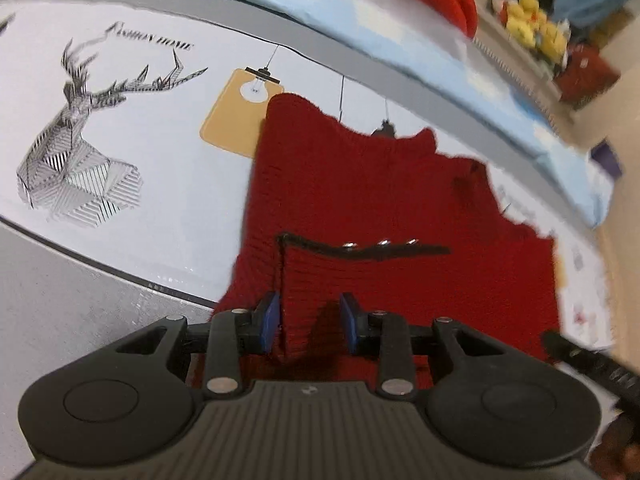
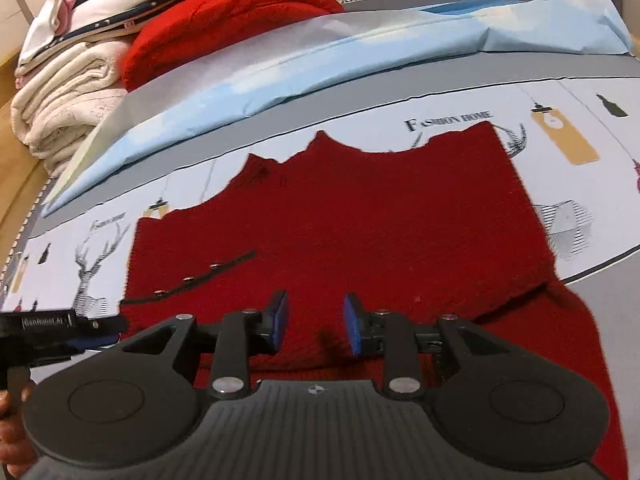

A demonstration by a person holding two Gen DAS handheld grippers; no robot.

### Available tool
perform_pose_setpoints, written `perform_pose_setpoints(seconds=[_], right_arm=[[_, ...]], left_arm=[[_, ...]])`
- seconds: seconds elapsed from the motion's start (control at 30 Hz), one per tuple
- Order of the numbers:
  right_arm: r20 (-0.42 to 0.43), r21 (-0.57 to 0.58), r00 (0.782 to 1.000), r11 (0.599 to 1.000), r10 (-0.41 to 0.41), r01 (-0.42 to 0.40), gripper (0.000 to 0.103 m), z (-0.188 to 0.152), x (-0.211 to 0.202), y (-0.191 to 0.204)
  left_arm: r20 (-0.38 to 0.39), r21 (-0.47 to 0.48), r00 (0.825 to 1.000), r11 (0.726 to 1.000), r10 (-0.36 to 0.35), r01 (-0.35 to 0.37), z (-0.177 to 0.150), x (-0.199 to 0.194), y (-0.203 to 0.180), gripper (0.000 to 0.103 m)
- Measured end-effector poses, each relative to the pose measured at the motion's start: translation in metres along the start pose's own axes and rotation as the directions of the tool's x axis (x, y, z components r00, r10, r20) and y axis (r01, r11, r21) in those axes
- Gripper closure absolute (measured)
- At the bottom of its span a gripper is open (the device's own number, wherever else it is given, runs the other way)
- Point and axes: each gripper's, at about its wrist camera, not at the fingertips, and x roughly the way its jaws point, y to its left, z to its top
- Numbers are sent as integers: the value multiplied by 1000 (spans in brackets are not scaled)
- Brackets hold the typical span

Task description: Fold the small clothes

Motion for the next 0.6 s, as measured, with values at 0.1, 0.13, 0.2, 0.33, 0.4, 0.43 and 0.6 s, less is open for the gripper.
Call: perform_pose_setpoints(seconds=[0.1,0.13,0.2,0.33,0.4,0.43,0.6], right_arm=[[-22,31,1000,999,-10,10,71,0,0,-11],[-28,40,1000,999,-11,12,71,0,0,-14],[-35,50,999,999,-12,14,71,1,0,-16],[-51,60,999,998,-3,6,70,1,3,-17],[-60,63,998,998,4,0,70,1,5,-15],[-62,63,998,998,5,-1,70,0,6,-14],[-62,75,998,997,-3,7,70,2,9,-14]], left_arm=[[9,28,1000,999,29,-29,-3,3,-5,67],[11,30,1000,999,29,-29,-3,2,-6,67],[17,43,999,998,40,-41,-3,3,-8,67],[46,109,995,989,92,-97,-3,4,-17,98],[86,164,991,979,107,-120,-3,0,-25,101],[119,182,988,976,101,-121,-3,-6,-28,101],[355,155,931,977,81,-144,9,-46,-31,102]])
